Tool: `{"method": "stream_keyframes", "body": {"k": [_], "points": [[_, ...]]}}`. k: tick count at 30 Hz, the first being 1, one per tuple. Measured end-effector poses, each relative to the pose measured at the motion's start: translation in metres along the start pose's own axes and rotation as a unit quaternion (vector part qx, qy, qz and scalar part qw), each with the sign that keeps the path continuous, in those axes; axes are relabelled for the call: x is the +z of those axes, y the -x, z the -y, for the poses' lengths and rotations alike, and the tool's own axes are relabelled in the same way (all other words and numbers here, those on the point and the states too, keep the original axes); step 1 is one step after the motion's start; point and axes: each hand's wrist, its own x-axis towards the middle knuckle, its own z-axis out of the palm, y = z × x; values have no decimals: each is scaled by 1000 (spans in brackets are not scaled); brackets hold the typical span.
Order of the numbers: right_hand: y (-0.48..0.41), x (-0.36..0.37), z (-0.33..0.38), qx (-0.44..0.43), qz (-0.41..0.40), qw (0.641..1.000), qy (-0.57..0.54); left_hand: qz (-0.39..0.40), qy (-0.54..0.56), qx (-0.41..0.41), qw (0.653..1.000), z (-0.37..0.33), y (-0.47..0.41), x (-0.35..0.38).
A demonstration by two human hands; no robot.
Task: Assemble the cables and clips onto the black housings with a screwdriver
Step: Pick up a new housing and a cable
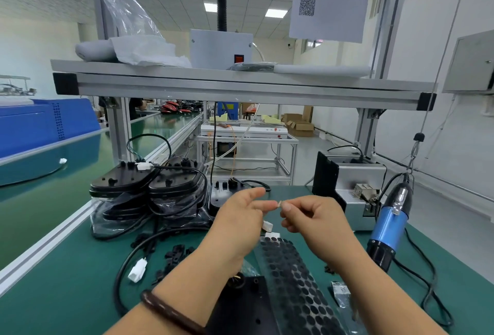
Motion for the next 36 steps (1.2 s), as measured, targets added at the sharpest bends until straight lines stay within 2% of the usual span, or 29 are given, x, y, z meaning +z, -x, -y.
{"method": "stream_keyframes", "body": {"k": [7,10,13,16,21,26,31,33,36], "points": [[4,7,5,-23,-17,999,-35,37,145,-23,988,2,8,-10],[3,7,5,13,-53,992,-115,40,258,-63,963,0,12,-14],[5,12,6,36,-35,987,-151,50,297,-77,950,-2,14,-16],[6,14,8,23,-10,989,-145,58,279,-76,955,-2,16,-16],[7,13,8,-19,-23,994,-105,53,254,-77,963,-2,16,-15],[7,13,6,-80,-56,995,14,49,246,-78,965,-1,17,-15],[9,17,7,-186,-97,963,166,58,241,-80,965,-2,21,-18],[10,17,10,-175,-99,967,157,49,192,-70,978,-3,24,-21],[11,12,24,-66,-45,997,17,11,42,-20,999,-5,34,-34]]}}
